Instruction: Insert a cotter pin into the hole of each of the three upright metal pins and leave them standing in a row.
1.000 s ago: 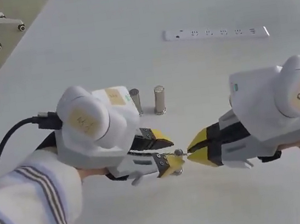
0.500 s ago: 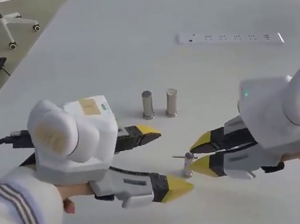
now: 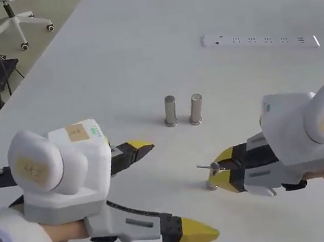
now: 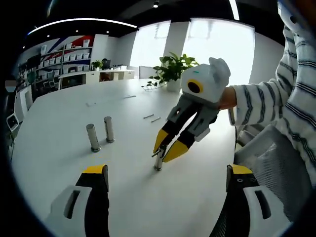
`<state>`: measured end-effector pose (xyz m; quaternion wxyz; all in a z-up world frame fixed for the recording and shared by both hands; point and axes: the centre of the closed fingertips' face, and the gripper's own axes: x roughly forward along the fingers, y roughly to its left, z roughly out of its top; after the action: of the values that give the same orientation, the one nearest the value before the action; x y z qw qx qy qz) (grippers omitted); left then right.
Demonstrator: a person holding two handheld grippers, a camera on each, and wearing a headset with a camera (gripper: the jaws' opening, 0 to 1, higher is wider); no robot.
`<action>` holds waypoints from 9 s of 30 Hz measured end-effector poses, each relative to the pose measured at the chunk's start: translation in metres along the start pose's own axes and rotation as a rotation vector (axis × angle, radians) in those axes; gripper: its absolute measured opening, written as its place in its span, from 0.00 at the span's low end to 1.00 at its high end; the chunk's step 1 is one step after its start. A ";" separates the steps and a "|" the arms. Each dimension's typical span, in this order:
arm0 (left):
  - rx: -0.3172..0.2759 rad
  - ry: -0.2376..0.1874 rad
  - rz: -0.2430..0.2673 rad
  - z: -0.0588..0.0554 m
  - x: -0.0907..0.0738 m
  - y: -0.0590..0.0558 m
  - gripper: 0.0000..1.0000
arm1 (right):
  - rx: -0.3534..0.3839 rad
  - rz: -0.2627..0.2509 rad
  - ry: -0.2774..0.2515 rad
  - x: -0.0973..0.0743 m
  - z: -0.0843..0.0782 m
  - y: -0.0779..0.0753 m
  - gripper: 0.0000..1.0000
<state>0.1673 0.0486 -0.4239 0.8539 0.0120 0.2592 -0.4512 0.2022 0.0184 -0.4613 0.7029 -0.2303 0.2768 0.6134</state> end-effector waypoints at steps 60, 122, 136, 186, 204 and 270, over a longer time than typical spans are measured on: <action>-0.045 0.052 0.061 -0.023 -0.015 -0.005 0.99 | -0.030 -0.015 0.001 0.026 0.027 -0.041 0.04; -0.046 -0.012 0.137 0.006 -0.036 0.010 0.96 | 0.506 -0.488 -0.238 -0.115 -0.026 -0.014 0.98; -0.005 -0.016 0.149 0.029 -0.033 0.039 0.93 | 0.563 -0.504 -0.228 -0.121 -0.038 -0.004 0.98; 0.050 0.115 0.254 0.042 0.063 0.159 0.34 | 0.663 -0.494 -0.159 -0.120 -0.065 0.011 0.96; 0.052 0.137 0.276 0.035 0.078 0.166 0.14 | 0.710 -0.471 -0.187 -0.111 -0.069 0.013 0.95; 0.022 0.032 0.136 0.081 0.058 0.007 0.09 | 0.620 -0.382 -0.260 -0.119 -0.038 0.033 0.98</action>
<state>0.2343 -0.0126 -0.3817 0.8780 0.0463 0.2665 -0.3948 0.1547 -0.0896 -0.4096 0.8701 0.0255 0.3096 0.3826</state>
